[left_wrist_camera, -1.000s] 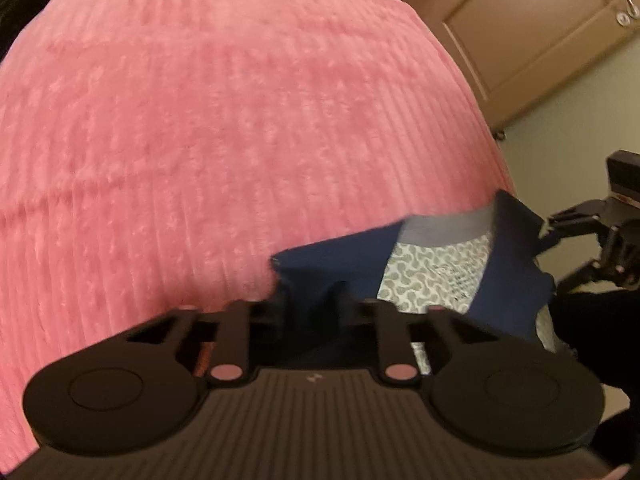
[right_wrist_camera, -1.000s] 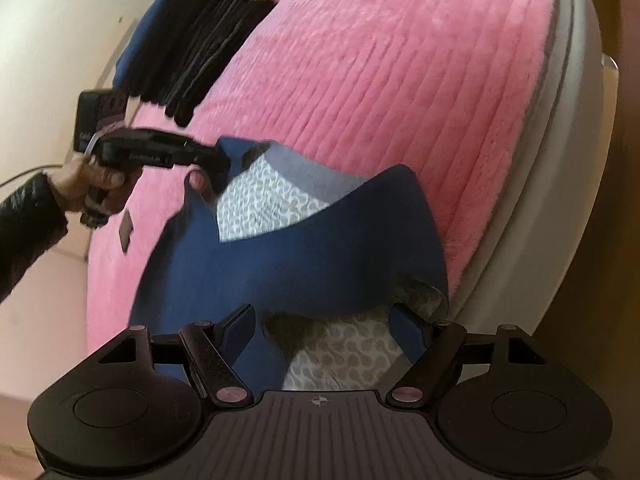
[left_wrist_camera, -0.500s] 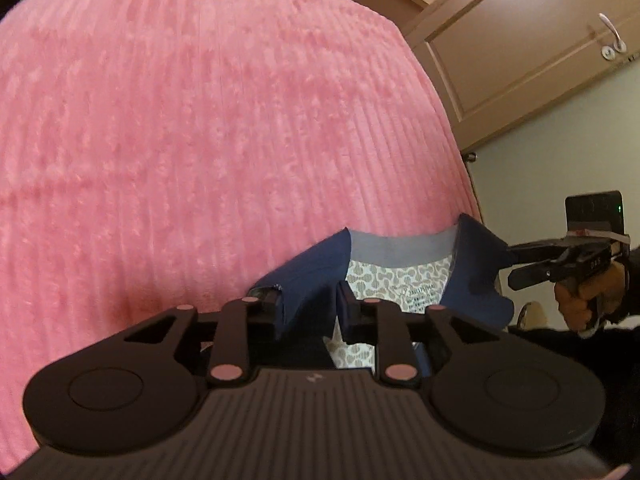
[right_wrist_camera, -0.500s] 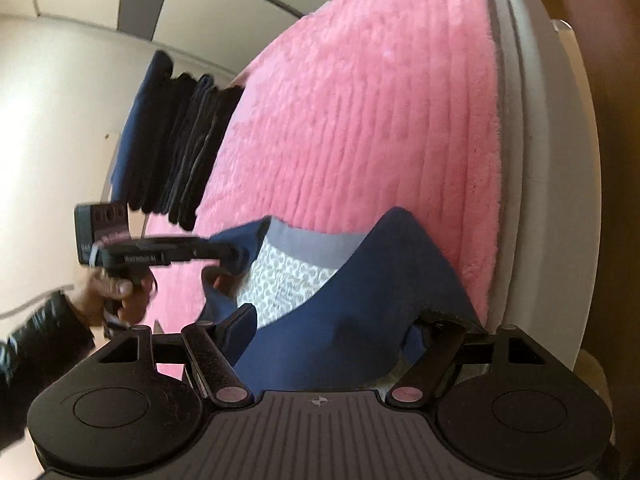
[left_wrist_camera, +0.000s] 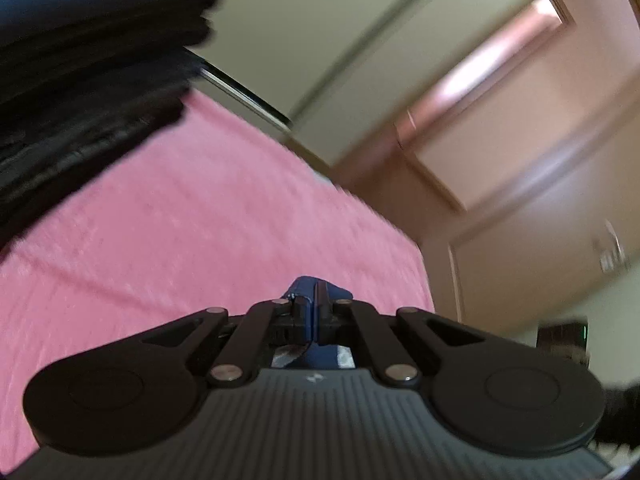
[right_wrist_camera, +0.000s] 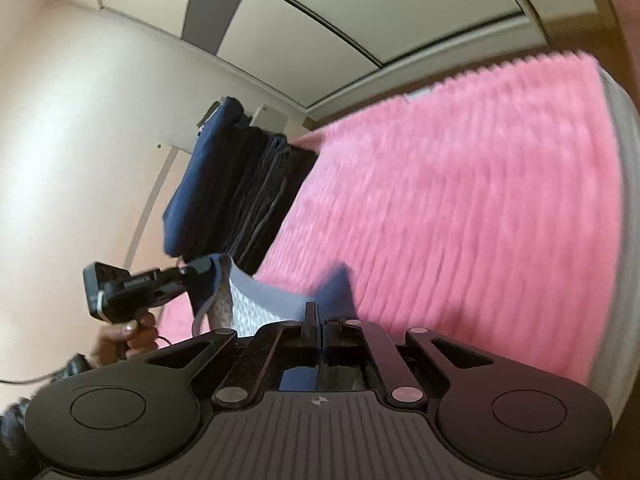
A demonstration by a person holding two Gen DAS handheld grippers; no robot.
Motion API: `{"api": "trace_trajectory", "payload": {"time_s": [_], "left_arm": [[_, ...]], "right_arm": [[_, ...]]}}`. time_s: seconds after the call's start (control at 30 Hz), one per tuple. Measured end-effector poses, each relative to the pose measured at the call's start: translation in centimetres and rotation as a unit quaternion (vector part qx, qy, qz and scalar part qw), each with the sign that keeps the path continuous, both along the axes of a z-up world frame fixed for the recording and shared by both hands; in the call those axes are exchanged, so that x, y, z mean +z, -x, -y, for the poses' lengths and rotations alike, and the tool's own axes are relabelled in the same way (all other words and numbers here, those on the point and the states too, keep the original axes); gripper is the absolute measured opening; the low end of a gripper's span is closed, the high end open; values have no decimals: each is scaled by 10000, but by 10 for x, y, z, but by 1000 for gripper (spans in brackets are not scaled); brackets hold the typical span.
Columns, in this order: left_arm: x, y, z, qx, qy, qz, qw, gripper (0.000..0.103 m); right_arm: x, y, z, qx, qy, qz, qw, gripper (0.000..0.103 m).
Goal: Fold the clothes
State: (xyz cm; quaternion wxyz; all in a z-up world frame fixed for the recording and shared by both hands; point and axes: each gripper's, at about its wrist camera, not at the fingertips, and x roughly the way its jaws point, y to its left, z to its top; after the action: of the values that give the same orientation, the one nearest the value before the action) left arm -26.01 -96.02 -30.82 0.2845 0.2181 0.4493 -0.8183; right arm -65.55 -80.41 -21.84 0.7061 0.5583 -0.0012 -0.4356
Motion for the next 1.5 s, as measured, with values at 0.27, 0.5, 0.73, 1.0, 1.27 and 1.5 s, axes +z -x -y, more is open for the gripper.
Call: {"api": "trace_trajectory", "payload": {"time_s": [0.27,0.5,0.73,1.0,1.27,1.5], "left_arm": [[-57,27,19,116,-163,1107,9937,9],[-19,-24,1,421,13,1041,9937,32],[7,-74,-86,552,75,1239,9907,33],[-30,-85,-171,117,-295,1720,9846,33],[-26,-65,-168,-193,101,1774,9839,36],[-37,-45,-165,-404,202,1875,9812,37]], "right_arm": [[-48,-3,37,217,-497,-790,9954,51],[-26,-22,-13,846,-330,-862,9921,63],[-35,-75,-76,2700,-642,-1213,9530,63],[-60,-87,-79,3087,-1033,-705,9429,35],[-58,-54,-65,2922,-1333,-944,9423,0],[-50,-57,-69,2866,-1116,-1053,9457,0]]}}
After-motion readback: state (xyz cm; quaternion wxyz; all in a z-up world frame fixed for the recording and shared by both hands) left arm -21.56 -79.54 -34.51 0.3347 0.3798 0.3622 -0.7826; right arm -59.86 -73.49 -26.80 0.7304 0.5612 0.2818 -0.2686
